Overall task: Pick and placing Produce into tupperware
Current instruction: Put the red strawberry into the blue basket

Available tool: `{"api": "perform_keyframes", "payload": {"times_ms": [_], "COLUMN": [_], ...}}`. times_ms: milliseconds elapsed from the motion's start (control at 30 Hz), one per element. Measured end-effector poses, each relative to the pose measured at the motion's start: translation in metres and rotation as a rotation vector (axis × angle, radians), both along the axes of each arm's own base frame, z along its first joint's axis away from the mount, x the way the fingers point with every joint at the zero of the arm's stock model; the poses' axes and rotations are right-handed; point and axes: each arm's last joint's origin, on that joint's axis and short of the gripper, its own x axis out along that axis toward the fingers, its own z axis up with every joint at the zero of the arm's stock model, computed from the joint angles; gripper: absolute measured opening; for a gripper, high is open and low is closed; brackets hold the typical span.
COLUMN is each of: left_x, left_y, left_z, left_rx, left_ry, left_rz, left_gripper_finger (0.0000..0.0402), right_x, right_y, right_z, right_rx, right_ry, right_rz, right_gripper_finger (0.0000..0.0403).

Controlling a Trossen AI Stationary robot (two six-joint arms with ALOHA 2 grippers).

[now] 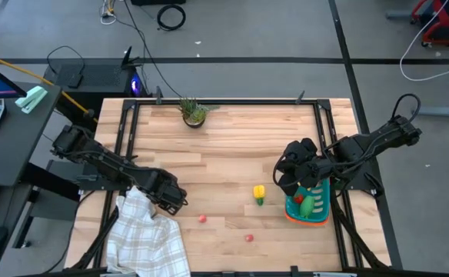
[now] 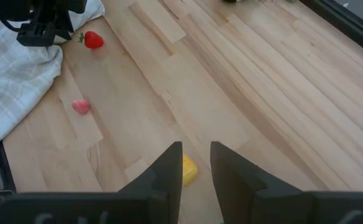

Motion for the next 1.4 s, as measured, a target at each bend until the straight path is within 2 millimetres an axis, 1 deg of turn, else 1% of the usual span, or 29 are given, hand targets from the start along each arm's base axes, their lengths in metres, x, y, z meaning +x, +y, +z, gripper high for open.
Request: {"api": "perform_keyframes", "payload": {"times_ms": [200, 433, 533, 667, 767, 867, 933, 1033, 1133, 1200, 1300, 1400], "left_x": [0.000, 0.000, 0.000, 0.000, 0.001, 0.004, 0.009, 0.023, 0.043, 0.054, 0.071, 0.091], "left_y": [0.000, 0.001, 0.001, 0.001, 0.001, 0.000, -0.002, -0.004, -0.005, -0.003, 0.004, 0.014], "left_z": [0.000, 0.000, 0.000, 0.000, 0.000, 0.001, 0.006, 0.023, 0.055, 0.080, 0.122, 0.158], "left_rx": [0.005, 0.014, 0.024, 0.024, 0.019, 0.009, 0.013, 0.047, 0.090, 0.118, 0.177, 0.257], "left_ry": [-0.002, -0.006, -0.010, -0.011, -0.023, -0.050, -0.090, -0.201, -0.357, -0.452, -0.623, -0.786], "left_rz": [0.001, 0.001, 0.002, 0.003, 0.004, 0.003, -0.002, 0.018, 0.032, 0.035, 0.028, 0.006], "left_gripper_finger": [0.0085, 0.0086, 0.0079, 0.0053, 0.0016, 0.0010, 0.0007, 0.0006, 0.0004, 0.0003, 0.0003, 0.0002], "right_x": [0.000, 0.000, 0.000, 0.000, 0.000, 0.000, 0.000, 0.000, -0.003, -0.006, -0.014, -0.026], "right_y": [0.000, 0.000, 0.000, 0.000, 0.000, 0.000, 0.000, -0.002, -0.004, -0.007, -0.010, -0.013], "right_z": [0.000, 0.000, 0.000, 0.000, 0.000, 0.000, 0.000, 0.002, 0.006, 0.013, 0.029, 0.056], "right_rx": [0.000, 0.003, 0.003, 0.003, 0.004, 0.004, -0.009, -0.066, -0.155, -0.208, -0.297, -0.387], "right_ry": [0.000, -0.001, -0.001, -0.001, -0.002, -0.002, -0.009, -0.055, -0.121, -0.183, -0.273, -0.368], "right_rz": [0.000, -0.003, -0.004, -0.004, -0.006, -0.006, -0.017, -0.084, -0.143, -0.191, -0.231, -0.260], "right_gripper_finger": [0.0091, 0.0091, 0.0091, 0.0091, 0.0091, 0.0091, 0.0091, 0.0091, 0.0091, 0.0091, 0.0091, 0.0091]}}
